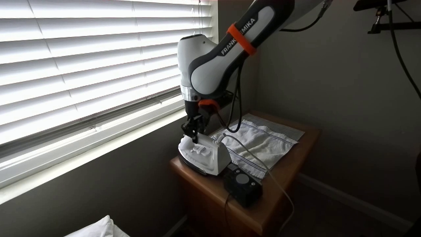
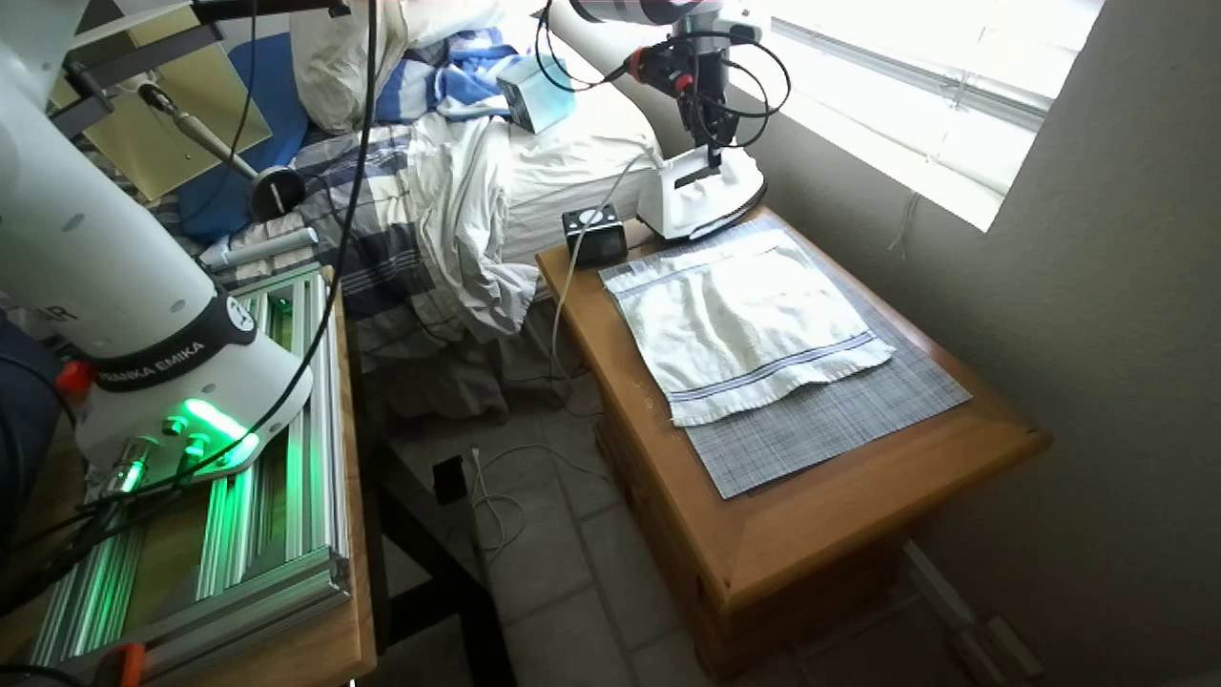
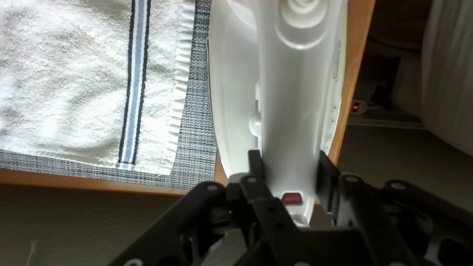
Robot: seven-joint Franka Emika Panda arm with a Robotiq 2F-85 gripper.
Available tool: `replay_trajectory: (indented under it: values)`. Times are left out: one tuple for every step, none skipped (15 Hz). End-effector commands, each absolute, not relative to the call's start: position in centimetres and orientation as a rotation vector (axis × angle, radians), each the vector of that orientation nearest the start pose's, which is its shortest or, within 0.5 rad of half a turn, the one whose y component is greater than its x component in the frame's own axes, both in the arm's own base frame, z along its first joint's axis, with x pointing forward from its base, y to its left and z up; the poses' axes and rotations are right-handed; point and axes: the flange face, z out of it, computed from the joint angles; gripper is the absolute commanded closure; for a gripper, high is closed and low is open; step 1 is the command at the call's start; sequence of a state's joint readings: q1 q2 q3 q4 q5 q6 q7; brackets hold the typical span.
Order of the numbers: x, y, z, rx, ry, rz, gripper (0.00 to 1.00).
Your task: Move the pressing iron to the right
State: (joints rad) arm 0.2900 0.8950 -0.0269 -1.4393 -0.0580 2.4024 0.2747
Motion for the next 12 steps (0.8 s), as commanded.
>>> replay_trajectory:
  values:
    - [70.1,19.3,20.2,-3.159,-0.012,-0.108,0.88]
    - [69.9,19.0,20.7,-3.168,0.003,-0.098,0.88]
    - [69.8,18.9,21.2,-3.17,0.015,-0.092,0.88]
    - [69.6,18.6,21.8,-3.172,0.031,-0.08,0.88]
    - [69.4,18.3,22.4,-3.174,0.045,-0.07,0.88]
    - [69.2,17.7,22.9,-3.179,0.067,-0.066,0.88]
    - [69.0,17.2,23.4,-3.179,0.089,-0.064,0.88]
    - [68.8,16.6,23.8,-3.179,0.11,-0.061,0.88]
    - [68.5,15.8,24.0,-3.182,0.128,-0.052,0.88]
    - [68.2,14.9,24.1,-3.179,0.142,-0.043,0.88]
    - [67.9,14.1,24.1,-3.18,0.154,-0.028,0.88]
    - [67.5,13.1,23.9,-3.186,0.179,-0.012,0.88]
